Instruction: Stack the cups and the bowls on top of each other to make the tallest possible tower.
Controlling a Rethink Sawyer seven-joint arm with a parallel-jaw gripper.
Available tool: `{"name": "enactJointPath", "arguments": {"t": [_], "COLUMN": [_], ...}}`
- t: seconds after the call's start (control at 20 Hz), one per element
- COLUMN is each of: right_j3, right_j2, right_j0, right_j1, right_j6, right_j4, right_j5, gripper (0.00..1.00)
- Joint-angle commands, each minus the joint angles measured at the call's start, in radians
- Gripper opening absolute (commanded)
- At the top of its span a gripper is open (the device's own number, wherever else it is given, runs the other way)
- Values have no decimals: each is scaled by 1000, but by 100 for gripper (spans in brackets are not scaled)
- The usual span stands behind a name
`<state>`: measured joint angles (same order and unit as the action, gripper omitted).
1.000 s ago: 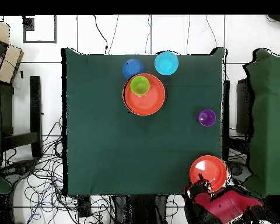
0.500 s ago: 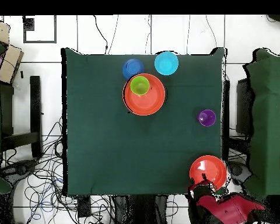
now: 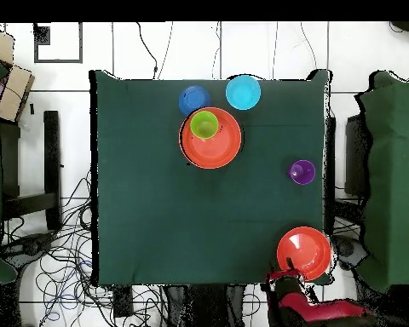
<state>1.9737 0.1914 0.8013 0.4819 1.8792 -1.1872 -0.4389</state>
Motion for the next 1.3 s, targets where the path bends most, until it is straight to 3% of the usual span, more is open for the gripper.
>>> {"name": "enactJointPath", "arguments": {"t": [0.05,0.2,0.4,0.65,0.9,1.05,1.3], "right_j3": [-74,-70,-84,-104,-110,-98,-141], "right_j2": [79,104,126,134,147,154,125], "right_j0": [-52,-53,-33,-22,30,33,40], "right_j1": [-89,-89,-142,-146,-237,-234,-294], "right_j6": [-236,-225,-259,-228,-262,-222,-146], "right_j4": [14,-4,1,-48,-23,-66,-122], "right_j5": [-87,-113,-155,-162,-225,-224,-202], "gripper": [100,100,100,100,100,100,100]}}
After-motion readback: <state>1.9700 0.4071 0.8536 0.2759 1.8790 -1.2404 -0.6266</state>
